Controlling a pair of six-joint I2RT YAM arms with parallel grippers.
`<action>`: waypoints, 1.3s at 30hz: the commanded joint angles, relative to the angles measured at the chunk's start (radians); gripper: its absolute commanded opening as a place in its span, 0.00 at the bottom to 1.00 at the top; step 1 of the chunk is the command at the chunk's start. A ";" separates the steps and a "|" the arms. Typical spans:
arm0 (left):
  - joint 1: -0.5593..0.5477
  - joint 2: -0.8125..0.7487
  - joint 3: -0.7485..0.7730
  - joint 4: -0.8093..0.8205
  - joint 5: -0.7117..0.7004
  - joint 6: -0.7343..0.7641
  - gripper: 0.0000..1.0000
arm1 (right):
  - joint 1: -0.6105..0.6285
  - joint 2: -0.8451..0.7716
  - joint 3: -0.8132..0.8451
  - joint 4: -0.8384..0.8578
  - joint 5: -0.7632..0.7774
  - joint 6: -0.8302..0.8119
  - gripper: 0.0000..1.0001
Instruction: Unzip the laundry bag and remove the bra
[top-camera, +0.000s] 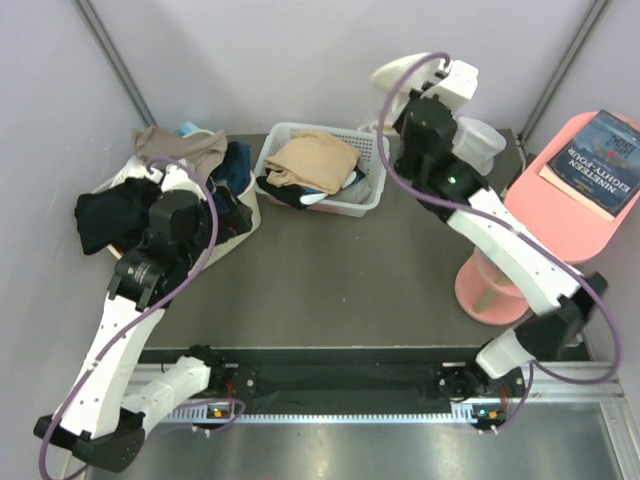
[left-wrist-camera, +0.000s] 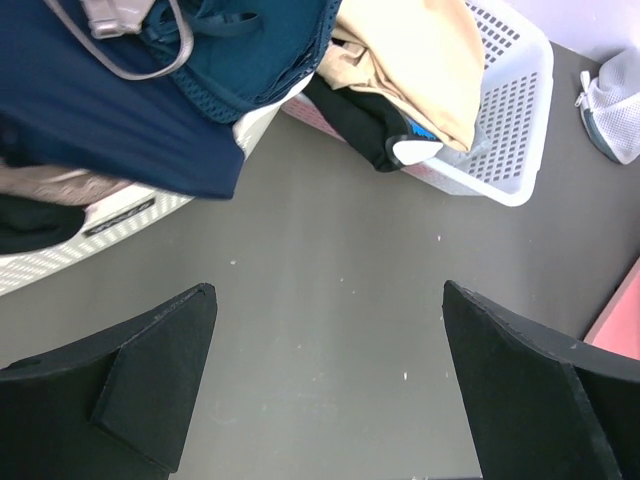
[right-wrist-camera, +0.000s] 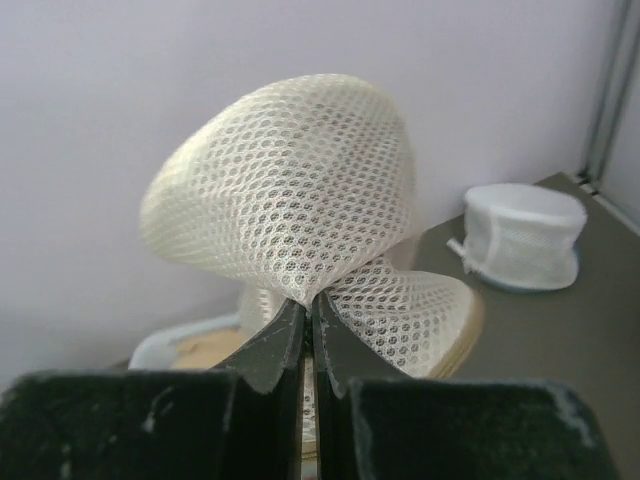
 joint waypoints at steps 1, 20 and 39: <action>-0.004 -0.081 0.029 -0.063 -0.021 0.026 0.99 | 0.140 -0.195 -0.091 -0.176 -0.146 0.123 0.00; -0.003 -0.243 -0.220 -0.117 0.096 0.009 0.90 | 0.229 -0.151 -0.575 -0.332 -0.668 0.242 0.48; -0.557 0.152 -0.292 0.381 0.118 -0.039 0.90 | -0.078 -0.542 -0.631 -0.680 -0.671 0.401 1.00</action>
